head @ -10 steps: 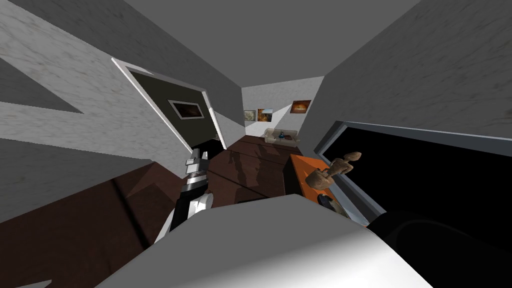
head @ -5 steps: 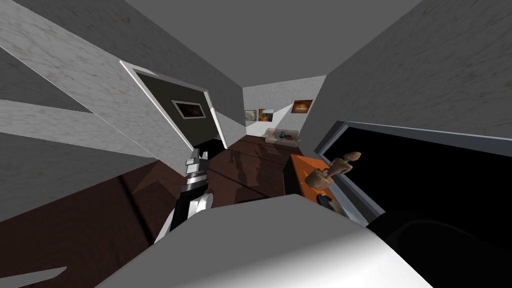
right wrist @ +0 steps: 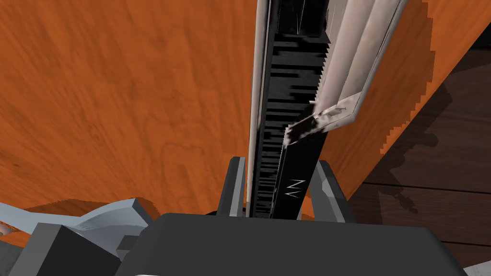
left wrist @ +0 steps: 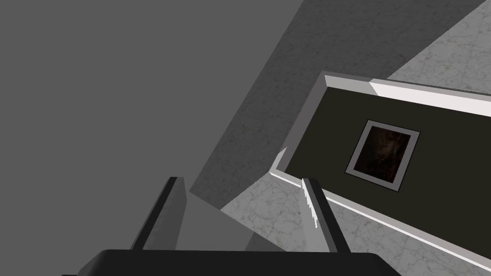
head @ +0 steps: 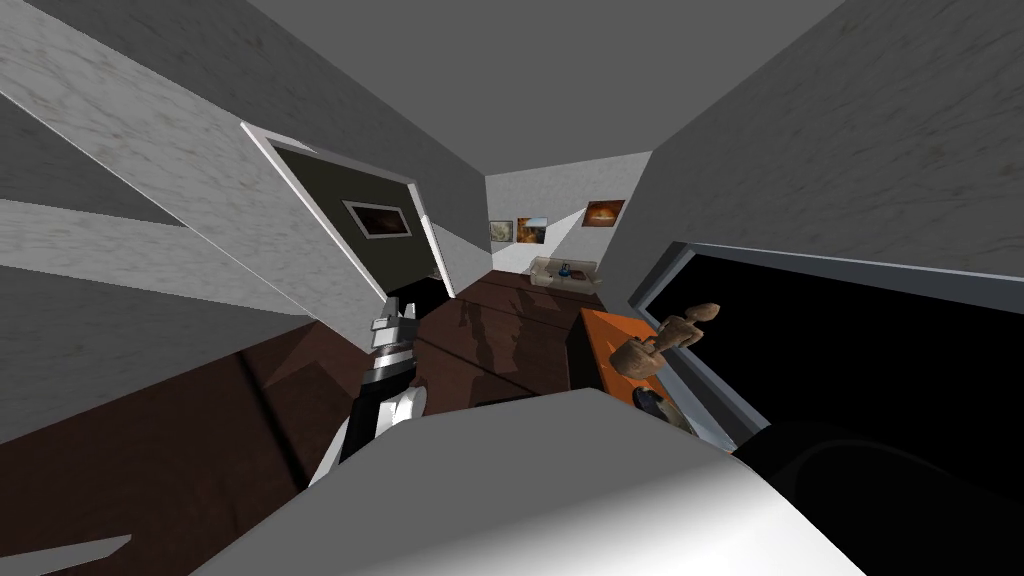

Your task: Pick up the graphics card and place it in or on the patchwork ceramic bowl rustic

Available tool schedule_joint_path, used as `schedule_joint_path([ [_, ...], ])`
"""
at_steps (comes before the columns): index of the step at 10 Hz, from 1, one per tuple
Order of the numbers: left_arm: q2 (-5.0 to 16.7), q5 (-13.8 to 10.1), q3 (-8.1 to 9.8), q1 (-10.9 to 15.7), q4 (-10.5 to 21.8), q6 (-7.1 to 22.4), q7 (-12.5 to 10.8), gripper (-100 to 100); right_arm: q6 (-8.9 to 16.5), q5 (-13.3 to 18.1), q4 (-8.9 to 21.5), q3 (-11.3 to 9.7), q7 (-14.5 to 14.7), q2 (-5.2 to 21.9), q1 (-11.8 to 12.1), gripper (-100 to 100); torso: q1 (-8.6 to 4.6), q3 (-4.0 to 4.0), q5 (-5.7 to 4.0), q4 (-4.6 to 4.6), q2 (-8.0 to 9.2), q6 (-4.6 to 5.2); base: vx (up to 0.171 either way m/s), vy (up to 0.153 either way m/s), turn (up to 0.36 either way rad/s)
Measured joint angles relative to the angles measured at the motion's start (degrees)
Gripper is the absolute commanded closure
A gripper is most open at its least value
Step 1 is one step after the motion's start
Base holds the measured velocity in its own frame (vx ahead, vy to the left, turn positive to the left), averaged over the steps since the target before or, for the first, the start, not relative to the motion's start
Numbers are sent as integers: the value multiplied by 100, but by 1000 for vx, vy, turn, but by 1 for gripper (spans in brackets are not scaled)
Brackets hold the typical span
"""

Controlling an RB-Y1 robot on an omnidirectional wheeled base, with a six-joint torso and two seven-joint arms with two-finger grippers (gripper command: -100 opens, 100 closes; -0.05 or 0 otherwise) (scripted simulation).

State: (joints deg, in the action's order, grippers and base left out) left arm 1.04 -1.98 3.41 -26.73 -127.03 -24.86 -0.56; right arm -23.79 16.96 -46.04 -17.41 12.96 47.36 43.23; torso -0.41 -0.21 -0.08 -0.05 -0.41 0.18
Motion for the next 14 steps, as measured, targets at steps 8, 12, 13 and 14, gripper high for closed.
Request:
schedule_joint_path([
  [8,-1,0,0,-2,0,0,0,0,-218,-75,-305,151,-245,569,612,100,60,-33,29,-14,-56,7,80,52,-104],
  [12,0,0,0,-1,0,0,0,0,-310,-128,-528,251,-572,1064,1012,100,46,-33,39,-18,-50,10,99,47,-106],
  [13,0,0,0,-1,0,0,0,0,-296,-154,-654,289,-641,1194,1146,100,46,-32,40,-18,-48,10,107,39,-120],
  [14,0,0,0,-1,0,0,0,0,-335,-173,-688,310,-714,1338,1239,100,50,-35,41,-18,-54,11,96,25,-79],
])
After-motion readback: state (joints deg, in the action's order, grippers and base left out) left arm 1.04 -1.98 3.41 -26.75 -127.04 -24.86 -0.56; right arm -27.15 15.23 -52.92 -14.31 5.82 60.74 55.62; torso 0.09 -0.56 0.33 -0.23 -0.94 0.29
